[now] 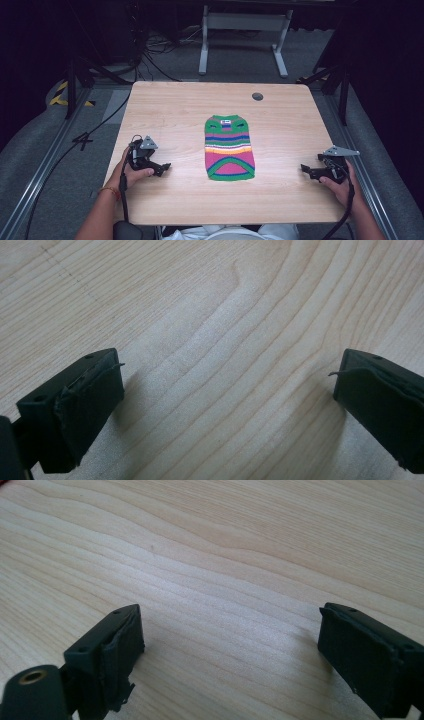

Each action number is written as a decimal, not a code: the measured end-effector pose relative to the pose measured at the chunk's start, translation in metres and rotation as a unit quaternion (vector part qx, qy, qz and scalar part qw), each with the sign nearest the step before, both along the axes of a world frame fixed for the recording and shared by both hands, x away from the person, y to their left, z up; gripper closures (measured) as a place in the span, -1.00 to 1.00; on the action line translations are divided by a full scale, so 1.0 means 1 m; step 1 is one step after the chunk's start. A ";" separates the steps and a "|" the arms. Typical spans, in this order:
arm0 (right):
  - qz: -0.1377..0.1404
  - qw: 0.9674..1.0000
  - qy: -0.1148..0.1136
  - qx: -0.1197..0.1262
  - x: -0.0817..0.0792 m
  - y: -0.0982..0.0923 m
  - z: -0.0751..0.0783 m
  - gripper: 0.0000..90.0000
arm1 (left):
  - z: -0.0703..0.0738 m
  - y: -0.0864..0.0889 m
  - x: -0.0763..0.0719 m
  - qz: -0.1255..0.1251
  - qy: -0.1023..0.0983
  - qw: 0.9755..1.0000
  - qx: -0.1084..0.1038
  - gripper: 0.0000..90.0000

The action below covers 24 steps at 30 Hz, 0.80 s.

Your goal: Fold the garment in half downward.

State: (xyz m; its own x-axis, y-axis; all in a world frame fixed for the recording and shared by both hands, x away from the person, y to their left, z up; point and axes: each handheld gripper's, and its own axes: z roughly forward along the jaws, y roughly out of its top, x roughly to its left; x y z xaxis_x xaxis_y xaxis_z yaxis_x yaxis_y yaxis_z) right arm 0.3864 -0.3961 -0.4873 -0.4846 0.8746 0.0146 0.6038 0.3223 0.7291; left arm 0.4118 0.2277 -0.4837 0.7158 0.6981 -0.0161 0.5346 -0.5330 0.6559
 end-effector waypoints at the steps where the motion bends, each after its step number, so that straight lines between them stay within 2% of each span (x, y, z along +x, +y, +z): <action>1: 0.000 1.000 0.000 0.000 0.000 0.000 0.000 -0.75 | 0.000 0.000 0.000 0.000 0.000 1.000 0.000 -0.99; 13: -0.004 1.000 0.000 -0.003 0.001 0.001 0.000 -0.77 | 0.000 0.000 -0.001 0.003 -0.003 1.000 0.003 -0.99; 19: -0.001 1.000 0.009 -0.008 0.003 0.001 0.002 -0.78 | 0.002 -0.002 -0.001 0.013 0.006 1.000 0.009 -0.98; 21: 0.009 1.000 0.009 -0.007 0.005 0.000 0.002 -0.68 | 0.003 -0.002 0.000 0.010 0.005 1.000 0.011 -0.98; 22: 0.010 1.000 0.006 0.001 0.006 -0.001 0.003 -0.59 | 0.004 -0.001 -0.001 0.012 0.012 1.000 0.008 -0.95; 23: 0.015 1.000 0.009 0.005 0.007 -0.002 0.004 -0.57 | 0.005 -0.001 0.000 0.007 0.006 1.000 0.004 -0.85; 24: 0.017 1.000 0.007 0.006 0.009 -0.002 0.006 -0.55 | 0.007 0.000 0.000 0.005 0.003 1.000 -0.001 -0.67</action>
State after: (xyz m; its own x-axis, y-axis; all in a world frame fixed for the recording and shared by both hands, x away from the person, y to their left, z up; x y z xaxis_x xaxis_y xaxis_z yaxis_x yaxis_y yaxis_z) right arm 0.3951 -0.3985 -0.4812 -0.5137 0.8574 0.0316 0.6030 0.3346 0.7242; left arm 0.4123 0.2280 -0.4762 0.7093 0.7046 -0.0224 0.5436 -0.5265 0.6537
